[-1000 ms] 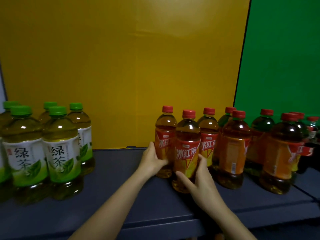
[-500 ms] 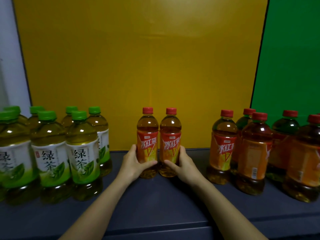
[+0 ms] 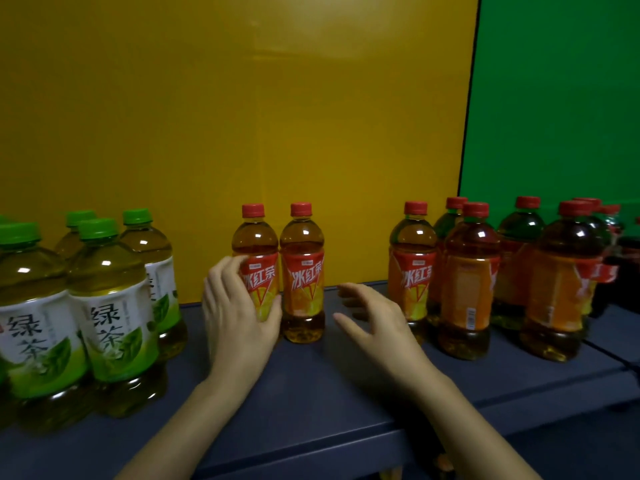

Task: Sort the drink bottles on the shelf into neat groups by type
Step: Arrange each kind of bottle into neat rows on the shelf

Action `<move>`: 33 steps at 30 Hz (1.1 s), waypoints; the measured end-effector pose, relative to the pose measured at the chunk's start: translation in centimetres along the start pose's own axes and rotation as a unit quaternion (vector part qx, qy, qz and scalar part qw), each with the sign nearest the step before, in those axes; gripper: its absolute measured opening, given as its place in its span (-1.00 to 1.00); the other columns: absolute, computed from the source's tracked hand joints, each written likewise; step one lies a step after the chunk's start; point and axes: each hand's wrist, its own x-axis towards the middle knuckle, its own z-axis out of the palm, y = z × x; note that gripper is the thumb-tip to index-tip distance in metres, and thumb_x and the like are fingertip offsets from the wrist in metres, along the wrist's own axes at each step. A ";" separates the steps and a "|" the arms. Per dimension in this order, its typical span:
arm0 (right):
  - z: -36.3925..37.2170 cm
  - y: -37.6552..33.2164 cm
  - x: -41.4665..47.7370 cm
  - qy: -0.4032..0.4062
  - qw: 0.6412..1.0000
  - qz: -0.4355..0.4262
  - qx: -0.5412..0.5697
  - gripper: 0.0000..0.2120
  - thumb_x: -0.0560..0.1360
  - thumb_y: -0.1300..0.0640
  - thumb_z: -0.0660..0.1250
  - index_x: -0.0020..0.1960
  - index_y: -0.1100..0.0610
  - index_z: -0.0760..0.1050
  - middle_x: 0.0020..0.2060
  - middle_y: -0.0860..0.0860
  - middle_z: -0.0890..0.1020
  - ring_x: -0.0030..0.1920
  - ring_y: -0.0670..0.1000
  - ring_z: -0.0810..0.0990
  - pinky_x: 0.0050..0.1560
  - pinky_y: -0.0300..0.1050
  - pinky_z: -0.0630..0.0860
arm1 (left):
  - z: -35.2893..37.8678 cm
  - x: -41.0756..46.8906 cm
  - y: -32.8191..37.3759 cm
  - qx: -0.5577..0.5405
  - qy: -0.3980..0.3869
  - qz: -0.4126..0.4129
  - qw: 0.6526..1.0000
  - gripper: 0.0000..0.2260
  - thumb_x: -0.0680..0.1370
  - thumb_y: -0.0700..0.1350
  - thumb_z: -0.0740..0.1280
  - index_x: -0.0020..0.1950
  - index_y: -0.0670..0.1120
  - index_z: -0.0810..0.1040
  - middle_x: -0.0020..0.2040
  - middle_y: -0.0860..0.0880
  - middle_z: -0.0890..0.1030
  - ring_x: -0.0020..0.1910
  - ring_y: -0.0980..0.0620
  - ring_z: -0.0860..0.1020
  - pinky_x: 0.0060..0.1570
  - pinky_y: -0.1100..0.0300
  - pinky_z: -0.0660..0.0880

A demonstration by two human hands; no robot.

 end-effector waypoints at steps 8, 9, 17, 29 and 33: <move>-8.8 4.5 -3.8 0.285 0.955 0.076 0.019 -0.59 0.47 0.25 0.32 0.27 0.08 0.28 0.16 -0.02 0.38 0.18 -0.10 0.39 0.24 -0.11 0.40 | 5.5 -1.8 8.3 -0.162 -0.253 0.073 0.951 -0.40 0.47 0.03 0.36 0.41 -0.09 0.19 0.36 0.00 0.29 0.34 0.06 0.30 0.25 0.29 0.24; -9.4 5.4 -3.9 0.270 0.956 0.111 0.033 -0.51 0.47 0.23 0.33 0.33 0.10 0.23 0.22 -0.01 0.36 0.24 -0.08 0.36 0.30 -0.06 0.37 | 6.6 -1.7 9.2 -0.180 -0.270 0.035 0.945 -0.34 0.46 0.05 0.37 0.44 -0.09 0.13 0.40 0.00 0.26 0.38 0.05 0.28 0.28 0.23 0.26; -11.3 9.2 -3.6 -0.006 0.959 0.222 0.178 -0.34 0.46 0.05 0.35 0.43 -0.11 0.08 0.12 -0.22 0.46 0.10 -0.20 0.48 0.09 -0.22 0.45 | 12.6 -1.2 12.4 -0.257 -0.299 -0.162 0.905 -0.32 0.29 -0.01 0.54 0.29 -0.12 0.28 0.24 -0.07 0.47 0.24 -0.03 0.45 0.08 0.19 0.41; -11.9 10.2 -2.3 -0.117 0.957 0.193 0.185 -0.37 0.22 -0.02 0.52 0.18 -0.19 0.28 0.02 -0.27 0.50 0.04 -0.25 0.50 -0.08 -0.34 0.45 | 10.4 -1.1 11.0 -0.245 -0.271 -0.155 0.918 -0.31 0.25 0.03 0.55 0.29 -0.05 0.34 0.19 0.00 0.53 0.16 0.05 0.50 0.14 0.17 0.45; -10.4 9.6 -2.3 -0.056 0.977 0.172 0.116 -0.20 0.06 -0.22 0.49 0.24 -0.07 0.34 0.07 -0.16 0.55 0.10 -0.11 0.53 0.14 -0.13 0.49 | 8.0 -1.4 9.4 -0.230 -0.246 -0.156 0.929 -0.31 0.22 0.05 0.56 0.26 -0.05 0.37 0.15 0.00 0.55 0.15 0.05 0.51 0.16 0.13 0.47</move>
